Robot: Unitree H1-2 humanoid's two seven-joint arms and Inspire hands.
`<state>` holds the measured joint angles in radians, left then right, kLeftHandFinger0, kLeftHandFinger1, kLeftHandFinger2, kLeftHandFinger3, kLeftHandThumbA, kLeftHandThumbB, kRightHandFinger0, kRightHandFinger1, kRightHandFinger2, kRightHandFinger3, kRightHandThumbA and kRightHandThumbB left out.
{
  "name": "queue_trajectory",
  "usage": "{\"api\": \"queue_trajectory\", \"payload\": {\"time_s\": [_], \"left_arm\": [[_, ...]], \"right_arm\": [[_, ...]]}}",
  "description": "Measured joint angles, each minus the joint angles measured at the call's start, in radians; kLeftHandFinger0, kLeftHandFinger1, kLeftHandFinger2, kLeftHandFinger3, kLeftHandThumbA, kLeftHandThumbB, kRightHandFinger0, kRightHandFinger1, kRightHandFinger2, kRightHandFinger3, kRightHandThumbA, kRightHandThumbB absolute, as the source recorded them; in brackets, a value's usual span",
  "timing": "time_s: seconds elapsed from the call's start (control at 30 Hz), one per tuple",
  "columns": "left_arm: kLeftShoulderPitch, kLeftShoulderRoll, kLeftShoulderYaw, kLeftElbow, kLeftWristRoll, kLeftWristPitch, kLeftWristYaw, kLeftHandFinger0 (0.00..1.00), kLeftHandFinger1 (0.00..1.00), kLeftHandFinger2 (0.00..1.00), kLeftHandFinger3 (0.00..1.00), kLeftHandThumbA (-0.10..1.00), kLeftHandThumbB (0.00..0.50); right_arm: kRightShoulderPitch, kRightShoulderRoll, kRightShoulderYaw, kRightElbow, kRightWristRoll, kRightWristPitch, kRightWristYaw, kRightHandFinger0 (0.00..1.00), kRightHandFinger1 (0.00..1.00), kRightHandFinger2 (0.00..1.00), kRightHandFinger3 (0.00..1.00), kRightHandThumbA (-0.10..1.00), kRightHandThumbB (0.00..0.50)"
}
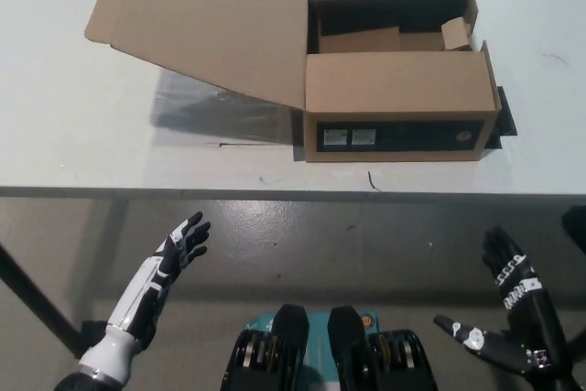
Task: A small storage box is placed at the center of the table and the robot uses its right hand to slide under its lid and push it upwards to open it
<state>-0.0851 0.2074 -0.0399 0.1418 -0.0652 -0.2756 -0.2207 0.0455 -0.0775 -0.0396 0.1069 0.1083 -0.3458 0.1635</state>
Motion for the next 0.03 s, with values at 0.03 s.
{"api": "queue_trajectory", "payload": {"time_s": [0.03], "left_arm": [[0.000, 0.000, 0.000, 0.000, 0.000, -0.001, 0.000, 1.00, 1.00, 1.00, 1.00, 1.00, 0.312]], "right_arm": [[0.000, -0.001, 0.001, 0.004, 0.000, 0.000, 0.001, 1.00, 1.00, 1.00, 1.00, 1.00, 0.258]]}}
